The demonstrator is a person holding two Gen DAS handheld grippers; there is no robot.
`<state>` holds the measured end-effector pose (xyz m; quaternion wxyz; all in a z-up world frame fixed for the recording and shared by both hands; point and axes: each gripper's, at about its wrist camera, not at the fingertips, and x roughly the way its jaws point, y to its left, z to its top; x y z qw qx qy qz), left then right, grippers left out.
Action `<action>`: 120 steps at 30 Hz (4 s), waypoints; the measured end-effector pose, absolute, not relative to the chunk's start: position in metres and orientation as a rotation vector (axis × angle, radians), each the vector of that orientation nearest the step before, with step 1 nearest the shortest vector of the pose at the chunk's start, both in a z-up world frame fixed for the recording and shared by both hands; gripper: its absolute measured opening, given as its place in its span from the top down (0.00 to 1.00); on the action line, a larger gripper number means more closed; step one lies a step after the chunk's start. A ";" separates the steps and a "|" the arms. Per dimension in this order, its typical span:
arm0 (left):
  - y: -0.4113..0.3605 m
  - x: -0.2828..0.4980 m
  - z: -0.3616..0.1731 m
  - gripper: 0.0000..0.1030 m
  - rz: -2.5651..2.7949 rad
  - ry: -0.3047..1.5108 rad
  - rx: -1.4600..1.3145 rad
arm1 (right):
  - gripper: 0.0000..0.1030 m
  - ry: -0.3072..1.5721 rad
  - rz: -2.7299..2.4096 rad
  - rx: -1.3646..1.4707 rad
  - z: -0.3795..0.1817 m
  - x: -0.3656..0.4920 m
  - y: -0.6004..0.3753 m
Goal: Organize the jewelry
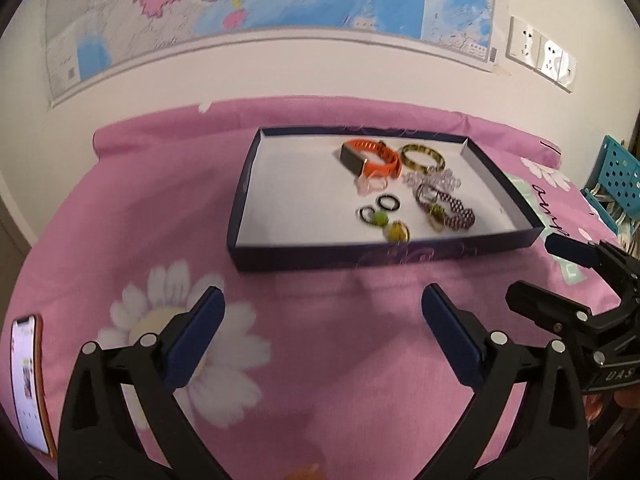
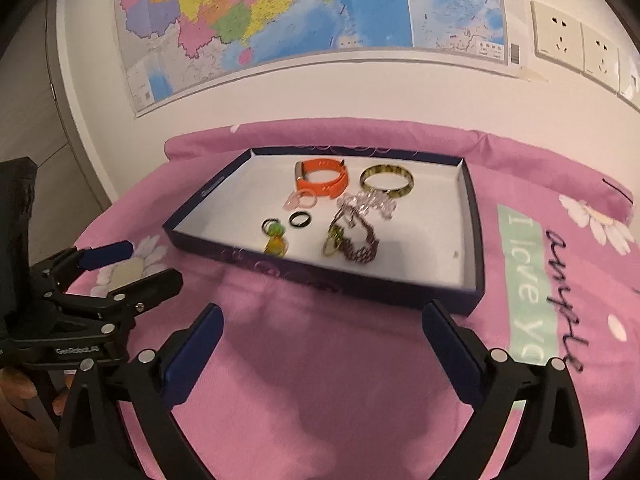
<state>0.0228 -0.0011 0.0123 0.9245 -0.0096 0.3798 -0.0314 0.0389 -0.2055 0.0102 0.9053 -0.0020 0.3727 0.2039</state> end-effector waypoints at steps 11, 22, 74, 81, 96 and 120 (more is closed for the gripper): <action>0.001 0.006 0.004 0.06 -0.053 0.819 -0.025 | 0.07 0.810 0.414 0.001 -0.004 0.016 -0.199; -0.001 -0.002 -0.001 0.06 -0.065 0.837 -0.019 | 0.07 0.821 0.415 0.014 -0.007 0.012 -0.197; -0.003 -0.003 -0.005 0.06 -0.052 0.851 -0.019 | 0.07 0.819 0.402 0.034 -0.008 0.011 -0.199; -0.002 -0.002 -0.005 0.06 -0.049 0.850 -0.020 | 0.07 0.819 0.403 0.036 -0.008 0.012 -0.199; -0.002 -0.002 -0.005 0.06 -0.050 0.849 -0.019 | 0.07 0.824 0.403 0.038 -0.009 0.013 -0.198; -0.004 -0.002 -0.007 0.06 -0.053 0.854 -0.015 | 0.07 0.827 0.398 0.048 -0.010 0.014 -0.200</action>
